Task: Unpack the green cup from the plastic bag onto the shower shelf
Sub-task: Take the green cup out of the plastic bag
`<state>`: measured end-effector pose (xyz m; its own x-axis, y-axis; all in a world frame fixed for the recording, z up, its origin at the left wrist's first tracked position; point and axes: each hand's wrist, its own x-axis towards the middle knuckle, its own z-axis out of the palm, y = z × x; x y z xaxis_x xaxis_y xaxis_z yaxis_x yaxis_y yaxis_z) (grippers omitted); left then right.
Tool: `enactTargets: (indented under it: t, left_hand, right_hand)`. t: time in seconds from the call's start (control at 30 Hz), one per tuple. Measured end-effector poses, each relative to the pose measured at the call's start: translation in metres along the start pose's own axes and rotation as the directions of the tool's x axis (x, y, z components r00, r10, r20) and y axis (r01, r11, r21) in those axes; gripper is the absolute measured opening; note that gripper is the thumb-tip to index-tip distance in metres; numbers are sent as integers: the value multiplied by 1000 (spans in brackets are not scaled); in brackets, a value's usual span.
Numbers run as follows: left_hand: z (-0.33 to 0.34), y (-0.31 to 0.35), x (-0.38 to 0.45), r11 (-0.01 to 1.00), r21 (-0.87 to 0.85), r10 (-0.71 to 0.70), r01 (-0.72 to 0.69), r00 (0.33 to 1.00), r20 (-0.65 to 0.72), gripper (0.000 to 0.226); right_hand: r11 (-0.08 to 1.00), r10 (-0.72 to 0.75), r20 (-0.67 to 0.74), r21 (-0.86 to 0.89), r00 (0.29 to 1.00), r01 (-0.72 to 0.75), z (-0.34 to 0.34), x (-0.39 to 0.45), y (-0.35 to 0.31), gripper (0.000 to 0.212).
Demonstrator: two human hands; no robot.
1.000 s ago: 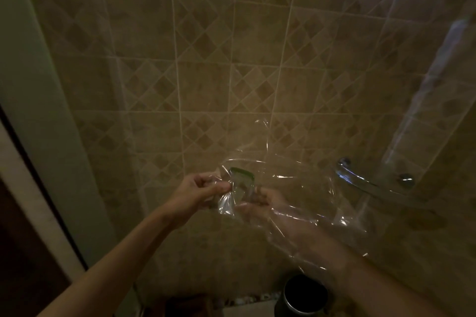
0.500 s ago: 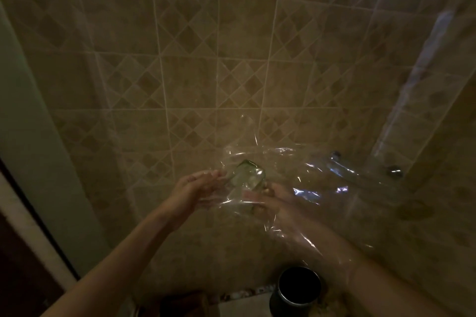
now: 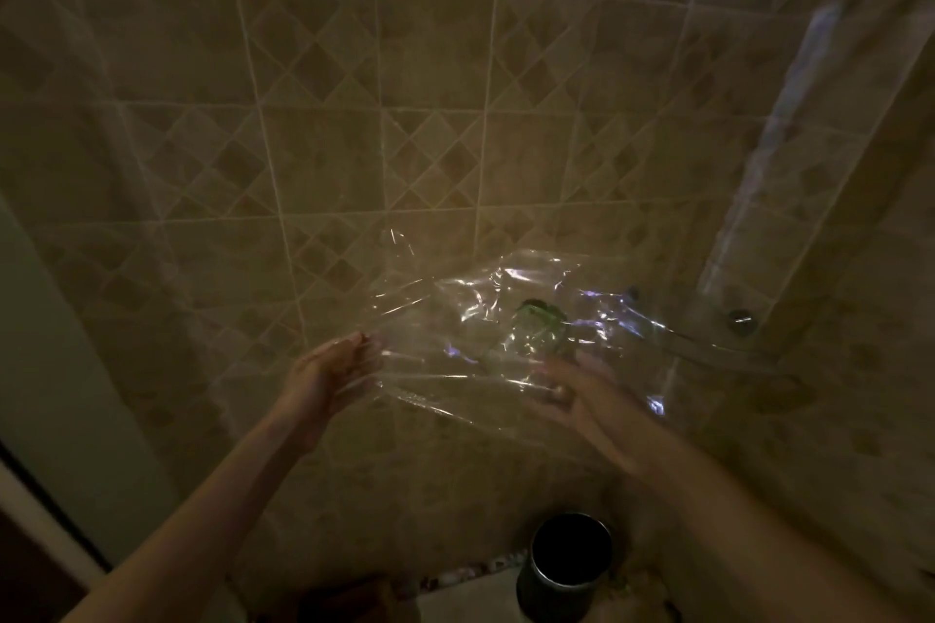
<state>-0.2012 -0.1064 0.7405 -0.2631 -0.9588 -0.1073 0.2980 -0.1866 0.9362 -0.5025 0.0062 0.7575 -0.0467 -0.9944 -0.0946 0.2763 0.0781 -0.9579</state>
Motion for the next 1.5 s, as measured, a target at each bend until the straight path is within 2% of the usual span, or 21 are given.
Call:
enactTargets:
  t: [0.17, 0.27, 0.37, 0.43, 0.53, 0.6, 0.67, 0.8, 0.9, 1.07, 1.17, 1.33, 1.5]
  left_hand:
    - [6, -16, 9, 1000, 3, 14, -14, 1000, 0, 18]
    - [5, -21, 17, 999, -31, 19, -19, 999, -29, 20]
    - [-2, -27, 23, 998, -54, 14, -17, 998, -58, 23]
    - [-6, -32, 25, 998, -60, 1, -5, 997, -76, 22]
    - [-8, -41, 26, 996, -81, -32, 23, 993, -114, 23]
    - [-8, -49, 27, 994, -99, -53, 39, 989, -139, 26]
    - [-5, -56, 27, 995, -87, -59, 46, 988, -142, 28]
    - [8, -68, 30, 998, -33, -59, 55, 987, -148, 27]
    - [24, -74, 30, 999, 0, -48, 48, 992, -119, 26]
    - [51, -81, 25, 1000, 26, -12, 12, 1000, -20, 20]
    - [73, -86, 22, 999, 36, 6, -7, 999, 33, 20]
    - [120, -91, 20, 994, 91, -70, 57, 986, 149, 23]
    - [171, -95, 14, 979, 136, -183, 150, 942, 280, 22]
  right_hand:
    - [995, -61, -70, 69, 996, 66, -25, -11, -3, 48]
    - [995, -54, -110, 76, 992, 62, -37, -21, -10, 23]
    - [995, -56, -213, 74, 975, 73, -52, -26, -15, 40]
    - [992, -75, -288, 80, 955, 102, -60, -30, -17, 32]
    - [988, -113, -369, 59, 923, 144, -69, -36, -20, 34]
    - [986, -138, -409, 24, 902, 162, -75, -40, -23, 50]
    - [982, -186, -423, -52, 887, 181, -78, -45, -25, 64]
    - [931, -349, -448, -266, 823, 250, -74, -51, -26, 66]
    - [899, -421, -461, -331, 781, 289, -76, -49, -23, 75]
    - [851, -477, -404, -433, 780, 297, -84, -48, -19, 70]
    - [853, -468, -391, -435, 793, 289, -93, -49, -18, 72]
    - [859, -477, -434, -413, 764, 302, -116, -55, -19, 71]
    - [859, -494, -491, -406, 718, 313, -146, -63, -22, 77]
